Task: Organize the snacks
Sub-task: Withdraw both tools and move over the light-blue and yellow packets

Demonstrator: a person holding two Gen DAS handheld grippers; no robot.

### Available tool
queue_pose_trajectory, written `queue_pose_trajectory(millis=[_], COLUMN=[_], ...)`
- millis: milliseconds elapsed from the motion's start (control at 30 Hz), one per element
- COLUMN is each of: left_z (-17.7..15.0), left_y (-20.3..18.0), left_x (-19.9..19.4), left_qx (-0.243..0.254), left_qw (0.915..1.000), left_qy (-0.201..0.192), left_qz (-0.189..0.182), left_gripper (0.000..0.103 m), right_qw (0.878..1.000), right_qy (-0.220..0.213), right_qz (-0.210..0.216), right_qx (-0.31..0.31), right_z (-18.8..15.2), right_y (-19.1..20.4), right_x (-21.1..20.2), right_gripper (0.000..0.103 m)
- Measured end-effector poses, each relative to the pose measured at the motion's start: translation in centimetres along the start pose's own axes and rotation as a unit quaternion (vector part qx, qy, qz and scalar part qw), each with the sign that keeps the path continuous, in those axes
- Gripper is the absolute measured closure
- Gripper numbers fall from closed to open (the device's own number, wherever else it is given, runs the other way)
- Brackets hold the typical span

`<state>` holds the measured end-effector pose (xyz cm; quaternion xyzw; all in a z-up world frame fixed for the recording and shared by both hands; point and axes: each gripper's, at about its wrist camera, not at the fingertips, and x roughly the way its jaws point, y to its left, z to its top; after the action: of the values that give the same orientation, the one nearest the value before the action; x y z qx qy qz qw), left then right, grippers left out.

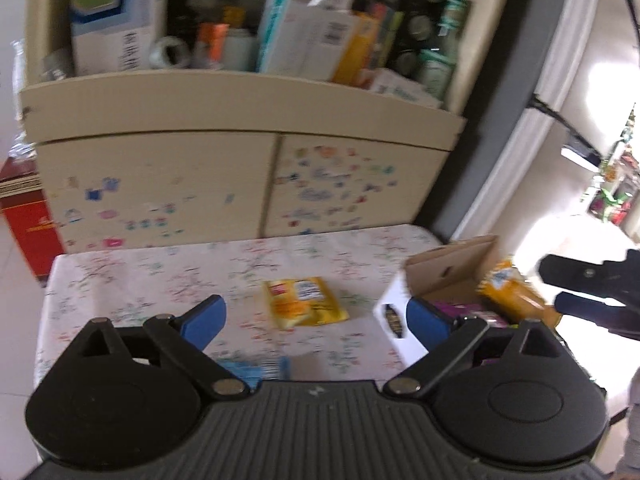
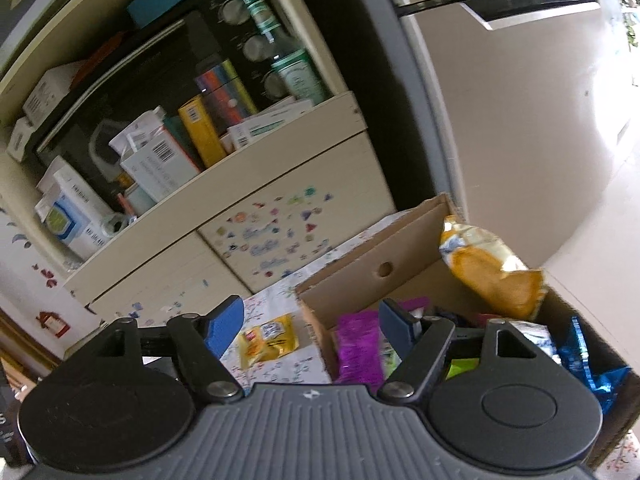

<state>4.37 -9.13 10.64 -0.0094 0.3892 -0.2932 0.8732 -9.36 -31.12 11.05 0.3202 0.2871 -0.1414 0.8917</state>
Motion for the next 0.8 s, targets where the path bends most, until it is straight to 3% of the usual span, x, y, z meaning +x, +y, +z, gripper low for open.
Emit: queue_pose_trajectory(millis=[233, 633, 800], left_z=[-1.9, -5.8, -6.6], left_y=[2.4, 2.0, 3.8], left_x=[2.9, 7.8, 8.1], left_qx=[-0.018, 0.022, 0.003], left_qw=[0.9984, 0.9944, 0.9935], left_qy=[0.048, 0.092, 0.095], left_qz=[0.025, 0.047, 0.063], left_gripper=[0.006, 0.007, 0.019], right_qw=[1.000, 0.995, 0.992], right_qy=[0.021, 0.077, 0.097], right_qz=[0.016, 0.067, 0.074], right_qx=[-0.015, -0.018, -0.020], right_z=[-0.9, -2.4, -3.0], right_y=[1.9, 4.1, 4.5], right_x=[1.7, 4.9, 6.9], right_gripper=[0.022, 0.021, 0.021])
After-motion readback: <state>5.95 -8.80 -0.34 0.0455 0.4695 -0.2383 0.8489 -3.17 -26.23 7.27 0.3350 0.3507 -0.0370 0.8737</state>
